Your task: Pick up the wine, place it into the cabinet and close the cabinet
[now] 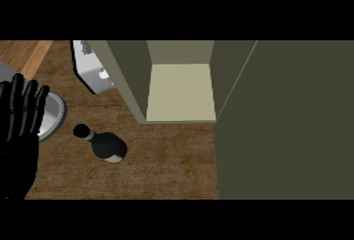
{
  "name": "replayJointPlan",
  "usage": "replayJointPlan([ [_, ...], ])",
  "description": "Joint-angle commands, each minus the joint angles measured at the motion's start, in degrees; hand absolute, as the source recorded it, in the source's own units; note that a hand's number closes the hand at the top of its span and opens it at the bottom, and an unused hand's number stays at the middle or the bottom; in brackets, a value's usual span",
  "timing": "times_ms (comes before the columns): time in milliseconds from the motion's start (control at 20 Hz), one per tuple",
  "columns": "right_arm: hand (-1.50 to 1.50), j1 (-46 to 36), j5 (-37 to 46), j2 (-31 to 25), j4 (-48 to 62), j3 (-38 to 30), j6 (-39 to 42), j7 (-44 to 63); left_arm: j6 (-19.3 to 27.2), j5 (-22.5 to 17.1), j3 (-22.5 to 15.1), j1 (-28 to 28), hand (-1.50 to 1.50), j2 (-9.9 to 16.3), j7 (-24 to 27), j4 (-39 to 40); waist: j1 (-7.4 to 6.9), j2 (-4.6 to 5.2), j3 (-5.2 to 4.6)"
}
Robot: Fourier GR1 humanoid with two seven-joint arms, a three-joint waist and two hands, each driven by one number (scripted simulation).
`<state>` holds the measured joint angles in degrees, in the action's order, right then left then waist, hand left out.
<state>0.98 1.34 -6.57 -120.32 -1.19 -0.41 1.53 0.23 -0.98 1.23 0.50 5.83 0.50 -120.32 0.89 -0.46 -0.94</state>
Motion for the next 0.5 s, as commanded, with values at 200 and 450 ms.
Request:
replayJointPlan([
  [200,-1.50,5.60,-3.50,-0.20,-7.26,-0.97,3.43,-1.80,0.47,3.24,1.22,-13.23,-1.50,1.42,2.04,11.86,-0.15,0.48,0.96],
  [450,-1.50,9.84,-12.14,-1.56,-8.01,6.68,11.24,6.14,1.17,-12.66,1.56,-10.81,-1.50,-5.66,-6.33,15.10,0.37,0.54,0.90],
])
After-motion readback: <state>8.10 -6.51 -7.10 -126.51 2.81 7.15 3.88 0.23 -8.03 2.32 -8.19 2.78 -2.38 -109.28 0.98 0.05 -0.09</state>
